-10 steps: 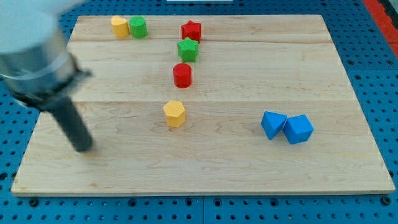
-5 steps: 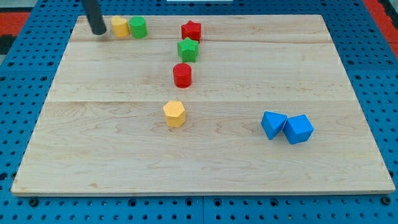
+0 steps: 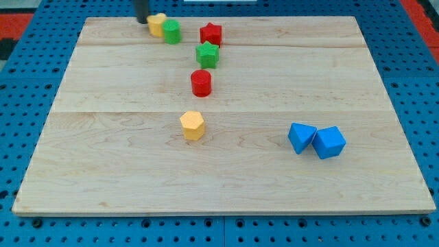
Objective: Move the yellow heart to the center of the board
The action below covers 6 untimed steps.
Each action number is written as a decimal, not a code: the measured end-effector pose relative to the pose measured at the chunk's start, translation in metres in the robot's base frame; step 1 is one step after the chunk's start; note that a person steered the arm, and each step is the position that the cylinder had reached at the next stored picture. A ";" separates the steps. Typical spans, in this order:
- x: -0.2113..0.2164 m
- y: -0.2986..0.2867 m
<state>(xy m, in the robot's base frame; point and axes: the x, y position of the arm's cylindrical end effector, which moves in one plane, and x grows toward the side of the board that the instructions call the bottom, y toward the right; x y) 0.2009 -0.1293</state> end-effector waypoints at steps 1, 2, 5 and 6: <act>0.020 0.043; 0.028 0.065; 0.037 0.106; 0.066 0.108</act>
<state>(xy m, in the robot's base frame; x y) 0.2669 -0.0218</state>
